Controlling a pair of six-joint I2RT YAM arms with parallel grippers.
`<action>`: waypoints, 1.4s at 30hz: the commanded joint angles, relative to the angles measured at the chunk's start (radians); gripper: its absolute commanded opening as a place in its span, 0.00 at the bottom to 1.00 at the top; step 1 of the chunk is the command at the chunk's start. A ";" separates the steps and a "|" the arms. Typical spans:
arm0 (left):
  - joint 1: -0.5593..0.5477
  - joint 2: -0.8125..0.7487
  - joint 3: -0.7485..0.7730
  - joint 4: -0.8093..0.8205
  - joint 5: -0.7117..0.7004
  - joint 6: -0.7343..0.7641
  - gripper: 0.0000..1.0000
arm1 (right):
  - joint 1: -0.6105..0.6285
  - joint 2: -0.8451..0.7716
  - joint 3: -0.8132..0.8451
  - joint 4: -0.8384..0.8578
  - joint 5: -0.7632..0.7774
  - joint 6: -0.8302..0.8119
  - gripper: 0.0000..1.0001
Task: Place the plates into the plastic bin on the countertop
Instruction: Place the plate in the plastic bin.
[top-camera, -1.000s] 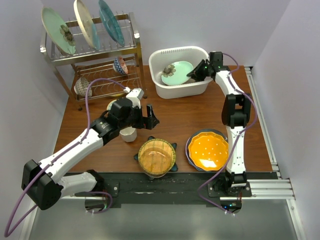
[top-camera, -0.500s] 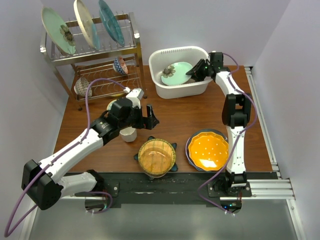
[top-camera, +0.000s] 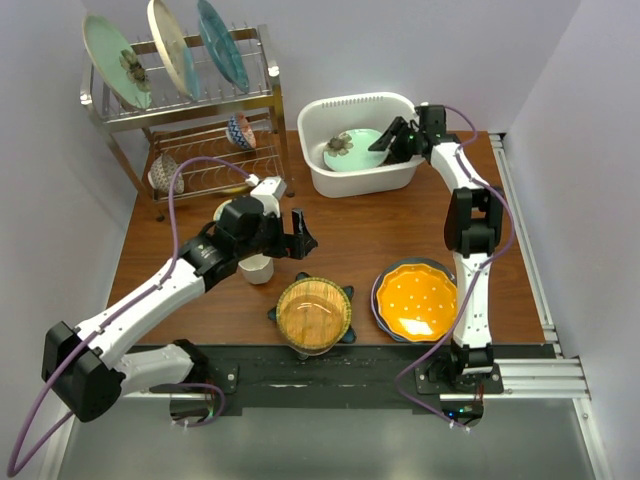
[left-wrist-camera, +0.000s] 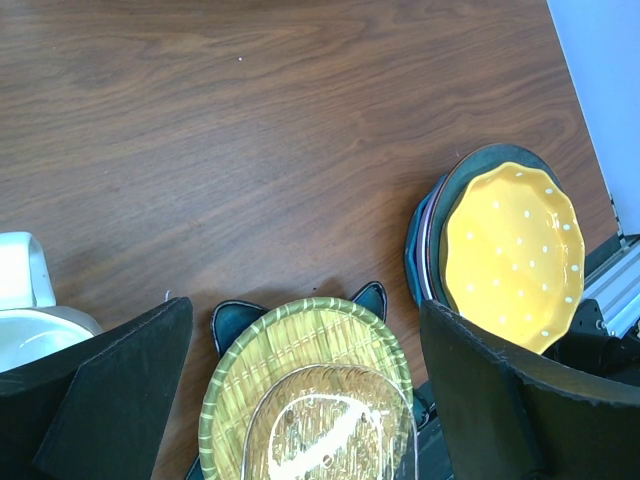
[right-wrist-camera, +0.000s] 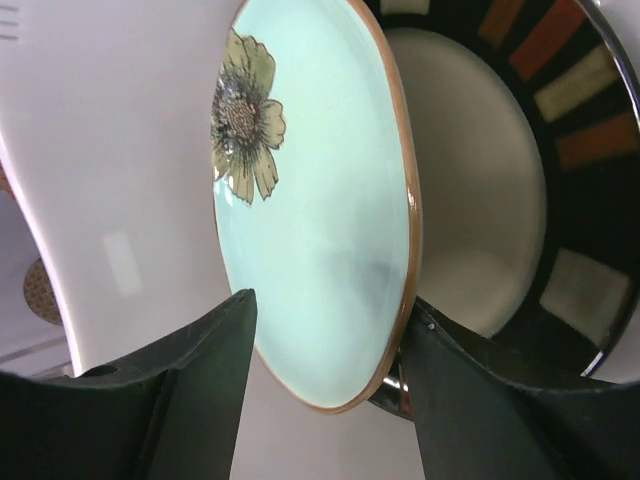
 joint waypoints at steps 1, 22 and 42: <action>0.008 -0.033 -0.001 0.016 -0.009 0.005 1.00 | -0.025 -0.089 -0.007 -0.116 0.040 -0.057 0.63; 0.008 -0.039 -0.012 0.041 0.017 -0.014 1.00 | 0.003 -0.140 0.062 -0.220 0.223 -0.234 0.74; 0.008 -0.044 0.008 0.028 0.023 -0.011 1.00 | 0.072 -0.144 0.211 -0.234 0.328 -0.275 0.80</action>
